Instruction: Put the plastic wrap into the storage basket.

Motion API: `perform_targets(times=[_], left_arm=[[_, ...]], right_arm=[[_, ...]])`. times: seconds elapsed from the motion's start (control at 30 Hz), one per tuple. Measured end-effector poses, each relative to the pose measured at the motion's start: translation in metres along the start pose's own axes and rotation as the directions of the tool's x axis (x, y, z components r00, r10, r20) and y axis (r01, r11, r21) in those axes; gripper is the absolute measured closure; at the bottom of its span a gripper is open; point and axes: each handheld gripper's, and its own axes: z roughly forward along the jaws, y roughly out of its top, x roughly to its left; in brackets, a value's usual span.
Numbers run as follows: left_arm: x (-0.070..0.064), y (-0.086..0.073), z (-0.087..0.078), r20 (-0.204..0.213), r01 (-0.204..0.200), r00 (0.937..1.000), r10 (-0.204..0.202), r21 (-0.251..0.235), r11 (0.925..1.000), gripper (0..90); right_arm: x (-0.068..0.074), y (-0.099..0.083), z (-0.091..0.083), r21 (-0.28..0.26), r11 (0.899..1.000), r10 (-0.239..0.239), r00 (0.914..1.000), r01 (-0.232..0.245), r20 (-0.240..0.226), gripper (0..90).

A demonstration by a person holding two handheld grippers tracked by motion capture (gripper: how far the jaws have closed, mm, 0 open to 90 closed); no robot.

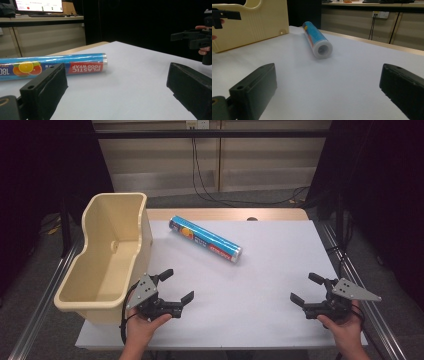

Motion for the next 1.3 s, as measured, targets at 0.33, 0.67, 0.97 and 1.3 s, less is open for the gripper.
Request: perform_targets(times=[0.33, 0.67, 0.97, 1.3], left_arm=[[0.0, 0.001, 0.009, 0.001, -0.003, 1.0, 0.003, 0.032, 0.9995, 3.0], [0.006, 0.016, 0.05, 0.032, -0.025, 0.9992, 0.022, 0.116, 0.993, 2.7], [0.026, 0.028, 0.112, 0.053, -0.054, 0.9977, 0.042, 0.256, 0.9652, 3.6], [0.053, 0.051, 0.17, 0.099, -0.098, 0.9931, 0.061, 0.425, 0.8997, 4.1]], right_arm=[[0.001, 0.0, 0.0, 0.006, 1.0, -0.009, 0.9999, 0.009, -0.006, 1.1], [0.001, -0.001, 0.002, 0.021, 1.0, -0.009, 0.9999, 0.009, -0.01, 1.4], [0.0, -0.002, 0.004, 0.028, 1.0, -0.011, 0.9997, 0.012, -0.021, 1.7], [0.001, -0.002, 0.005, 0.035, 0.999, -0.012, 0.9991, 0.013, -0.042, 2.1]])
